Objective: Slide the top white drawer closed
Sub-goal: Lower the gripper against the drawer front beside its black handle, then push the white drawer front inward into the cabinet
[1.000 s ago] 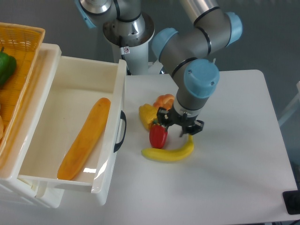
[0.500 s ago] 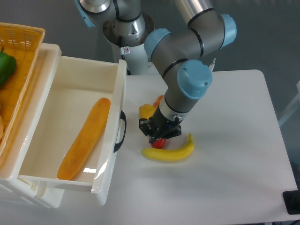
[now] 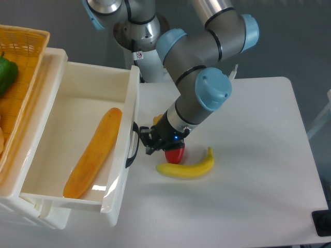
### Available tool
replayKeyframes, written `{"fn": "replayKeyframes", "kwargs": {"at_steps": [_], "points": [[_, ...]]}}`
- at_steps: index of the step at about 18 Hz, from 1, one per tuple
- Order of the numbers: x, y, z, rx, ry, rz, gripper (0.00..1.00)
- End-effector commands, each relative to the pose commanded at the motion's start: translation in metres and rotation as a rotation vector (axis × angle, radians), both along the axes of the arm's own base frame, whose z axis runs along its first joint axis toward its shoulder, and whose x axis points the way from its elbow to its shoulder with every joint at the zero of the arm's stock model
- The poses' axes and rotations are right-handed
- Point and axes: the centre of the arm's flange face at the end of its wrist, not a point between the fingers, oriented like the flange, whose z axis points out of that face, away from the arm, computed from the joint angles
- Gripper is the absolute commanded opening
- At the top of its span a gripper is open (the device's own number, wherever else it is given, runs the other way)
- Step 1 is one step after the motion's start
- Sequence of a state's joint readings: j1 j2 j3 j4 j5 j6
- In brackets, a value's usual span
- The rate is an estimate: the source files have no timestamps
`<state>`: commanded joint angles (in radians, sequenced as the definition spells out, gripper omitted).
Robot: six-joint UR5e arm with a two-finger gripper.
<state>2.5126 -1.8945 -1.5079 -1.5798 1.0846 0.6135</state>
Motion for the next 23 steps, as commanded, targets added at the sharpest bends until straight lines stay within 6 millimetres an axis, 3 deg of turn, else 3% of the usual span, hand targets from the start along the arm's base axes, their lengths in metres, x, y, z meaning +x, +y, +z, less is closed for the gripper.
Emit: {"fn": "replayKeyframes", "kwargs": {"at_steps": [3,12,23], "points": [[0.003,-0.005,0.009,0.001,-0.007,-0.001,0.0],[0.011,0.001,0.011,0.013,-0.017,-0.008,0.0],[0.06,0.026,0.007,-0.014,-0.041,-0.087,0.0]]}}
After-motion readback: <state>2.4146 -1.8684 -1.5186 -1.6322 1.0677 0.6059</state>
